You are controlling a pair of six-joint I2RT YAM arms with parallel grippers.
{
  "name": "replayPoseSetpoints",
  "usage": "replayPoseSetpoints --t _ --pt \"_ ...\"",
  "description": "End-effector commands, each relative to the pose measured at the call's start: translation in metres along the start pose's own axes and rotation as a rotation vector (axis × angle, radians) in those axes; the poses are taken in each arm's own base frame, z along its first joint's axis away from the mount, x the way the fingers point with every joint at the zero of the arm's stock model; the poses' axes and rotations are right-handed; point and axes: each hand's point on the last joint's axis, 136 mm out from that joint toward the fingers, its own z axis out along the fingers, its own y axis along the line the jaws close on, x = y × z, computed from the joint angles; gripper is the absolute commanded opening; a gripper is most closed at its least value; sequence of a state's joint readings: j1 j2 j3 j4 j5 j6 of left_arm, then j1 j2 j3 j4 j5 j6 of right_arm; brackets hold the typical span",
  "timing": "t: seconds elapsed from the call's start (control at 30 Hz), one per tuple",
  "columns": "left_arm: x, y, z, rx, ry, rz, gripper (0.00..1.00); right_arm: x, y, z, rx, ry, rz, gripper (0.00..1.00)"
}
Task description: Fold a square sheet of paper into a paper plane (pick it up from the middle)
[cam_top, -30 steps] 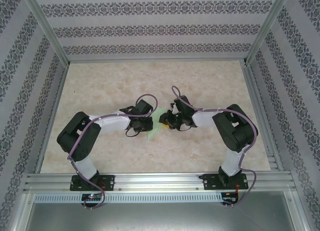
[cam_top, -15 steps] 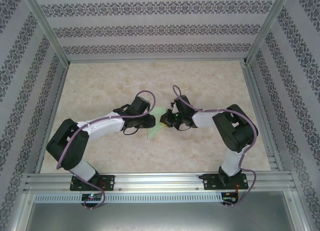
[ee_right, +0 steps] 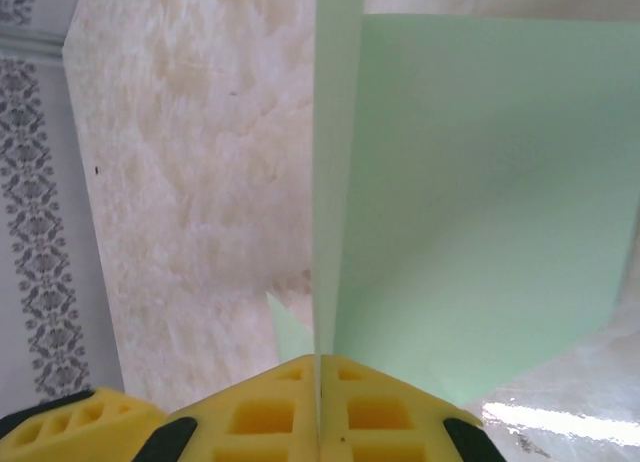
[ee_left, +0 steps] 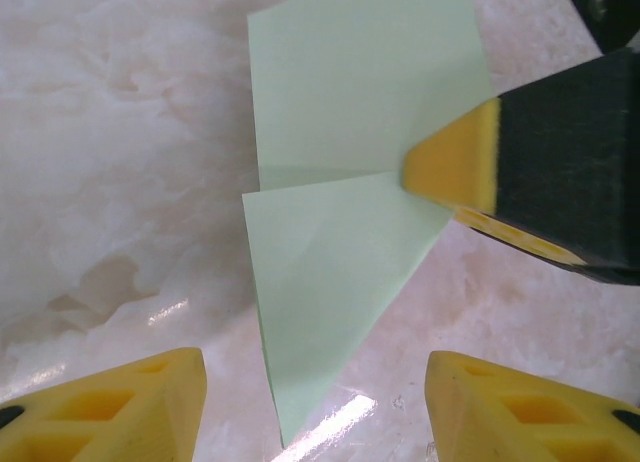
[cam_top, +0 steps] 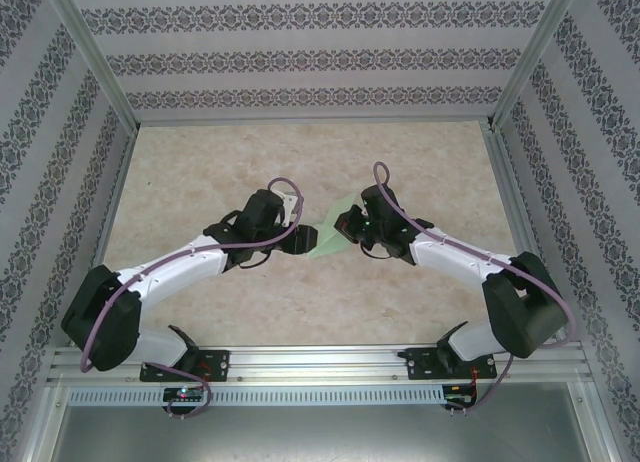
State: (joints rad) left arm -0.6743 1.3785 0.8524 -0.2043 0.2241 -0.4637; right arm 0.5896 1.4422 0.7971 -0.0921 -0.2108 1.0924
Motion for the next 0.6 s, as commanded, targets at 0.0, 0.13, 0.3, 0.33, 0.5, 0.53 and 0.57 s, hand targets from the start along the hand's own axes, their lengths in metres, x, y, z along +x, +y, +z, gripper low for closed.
replayPoseSetpoints --t 0.0,0.13,0.3,0.33,0.5,0.53,0.57 --pt "-0.008 -0.004 -0.007 0.032 -0.054 0.111 0.61 -0.005 0.0 -0.002 0.038 -0.059 0.039 0.02" --pt "-0.007 -0.008 -0.008 0.065 -0.1 0.179 0.61 0.0 -0.004 0.009 0.079 -0.04 0.058 0.02" --pt "-0.001 -0.006 0.001 0.067 -0.172 0.298 0.63 0.009 -0.022 0.022 0.114 -0.02 0.152 0.02" --pt "-0.001 -0.005 0.004 0.061 -0.175 0.316 0.63 0.01 -0.026 0.023 0.124 -0.02 0.171 0.03" --pt "0.016 -0.012 0.026 0.065 -0.124 0.485 0.63 0.013 -0.04 0.025 0.167 -0.027 0.236 0.04" --pt "0.021 -0.015 0.03 0.072 -0.114 0.521 0.63 0.013 -0.041 0.024 0.17 -0.03 0.249 0.04" --pt "0.024 -0.017 0.035 0.073 -0.106 0.54 0.62 0.014 -0.043 0.025 0.173 -0.03 0.266 0.04"
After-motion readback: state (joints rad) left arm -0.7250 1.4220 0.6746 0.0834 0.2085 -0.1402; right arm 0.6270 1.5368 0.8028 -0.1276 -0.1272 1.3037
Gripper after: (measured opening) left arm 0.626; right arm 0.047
